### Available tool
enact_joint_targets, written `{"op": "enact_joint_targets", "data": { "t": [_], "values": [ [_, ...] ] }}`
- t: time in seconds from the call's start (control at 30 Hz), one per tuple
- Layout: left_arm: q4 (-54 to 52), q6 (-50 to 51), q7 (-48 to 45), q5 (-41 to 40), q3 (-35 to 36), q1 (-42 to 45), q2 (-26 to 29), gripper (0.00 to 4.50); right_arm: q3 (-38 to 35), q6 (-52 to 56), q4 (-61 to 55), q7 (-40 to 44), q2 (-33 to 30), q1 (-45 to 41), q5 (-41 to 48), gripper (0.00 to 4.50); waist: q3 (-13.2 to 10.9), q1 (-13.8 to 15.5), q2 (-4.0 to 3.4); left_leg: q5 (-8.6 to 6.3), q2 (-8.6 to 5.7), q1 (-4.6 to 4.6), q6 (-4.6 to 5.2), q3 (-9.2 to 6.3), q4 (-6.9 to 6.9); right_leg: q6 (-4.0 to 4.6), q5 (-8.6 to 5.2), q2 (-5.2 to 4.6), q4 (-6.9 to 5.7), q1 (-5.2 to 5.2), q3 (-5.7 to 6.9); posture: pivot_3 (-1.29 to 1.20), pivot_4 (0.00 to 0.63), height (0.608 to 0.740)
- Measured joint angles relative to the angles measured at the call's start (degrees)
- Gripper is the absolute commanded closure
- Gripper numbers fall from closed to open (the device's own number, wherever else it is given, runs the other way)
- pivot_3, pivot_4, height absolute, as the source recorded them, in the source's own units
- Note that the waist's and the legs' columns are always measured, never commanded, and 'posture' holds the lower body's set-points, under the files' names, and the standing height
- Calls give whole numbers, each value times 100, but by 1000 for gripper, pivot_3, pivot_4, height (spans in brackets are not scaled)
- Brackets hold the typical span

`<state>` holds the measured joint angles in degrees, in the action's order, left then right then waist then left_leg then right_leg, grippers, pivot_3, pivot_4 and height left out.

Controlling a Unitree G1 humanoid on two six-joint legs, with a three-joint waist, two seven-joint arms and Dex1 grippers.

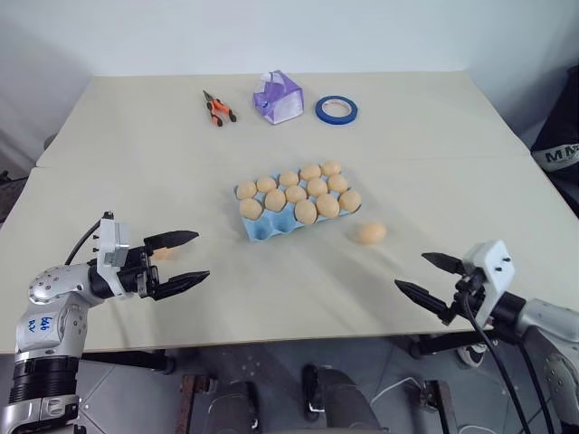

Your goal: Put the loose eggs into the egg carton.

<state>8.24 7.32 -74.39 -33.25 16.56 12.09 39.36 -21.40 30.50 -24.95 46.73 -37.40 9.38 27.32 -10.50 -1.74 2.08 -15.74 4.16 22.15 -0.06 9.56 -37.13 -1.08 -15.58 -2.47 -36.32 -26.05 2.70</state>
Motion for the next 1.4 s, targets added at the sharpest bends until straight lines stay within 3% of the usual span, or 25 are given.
{"op": "enact_joint_targets", "data": {
  "t": [0.3, 0.57, 0.87, 0.97, 1.03, 1.13, 1.4],
  "values": [
    [128, -61, -31, -1, 148, -7, 38, 0, -96, -134, -34, -259, 55, 54, 106, 15, 0, -4, -1, -11, 0, -6, -15, -9, 1, -7, 4, -1, 46, 31, 6, 0, 150, 740],
    [110, -51, -26, -23, 313, -146, 151, 0, 819, -305, 852, -1129, 745, -1488, -412, 15, -1, -34, -2, -10, 1, -7, -15, -9, 6, -3, 3, -2, 42, 27, 7, 0, 150, 740],
    [-138, -21, 161, -48, 373, -288, 146, 0, 1674, -976, 2591, -1259, 1274, -2684, -1065, 15, -3, -34, -5, -4, 2, -3, 8, -9, 8, -5, 4, -4, 35, 23, 10, 0, 150, 740],
    [-219, 4, 221, -58, 376, -393, 134, 0, 1801, -1194, 3030, -1335, 1294, -2883, -1345, 631, -3, -37, -5, -5, 3, -2, 7, -9, 8, -5, 4, -4, 35, 23, 10, 0, 150, 740],
    [-320, 6, 253, -68, 378, -446, 134, 0, 1845, -1302, 3213, -1379, 1351, -2880, -1444, 1412, -3, -37, -6, -6, 3, -3, 6, -8, 8, -5, 4, -4, 34, 23, 10, 0, 150, 740],
    [-337, 8, 290, -99, 380, -481, 132, 0, 1879, -1373, 3208, -1379, 1393, -2881, -1462, 2079, -3, -37, -7, -5, 3, -4, 6, -9, 5, -6, 5, -4, 32, 25, 9, 0, 150, 740],
    [-541, 14, 442, -132, 386, -632, 115, 0, 1885, -817, 2244, -1382, 1395, -3084, -1318, 2204, -4, -148, -9, -5, 5, -5, 4, -9, 6, -7, 5, -6, 26, 24, 7, 0, 150, 740]
  ]
}}
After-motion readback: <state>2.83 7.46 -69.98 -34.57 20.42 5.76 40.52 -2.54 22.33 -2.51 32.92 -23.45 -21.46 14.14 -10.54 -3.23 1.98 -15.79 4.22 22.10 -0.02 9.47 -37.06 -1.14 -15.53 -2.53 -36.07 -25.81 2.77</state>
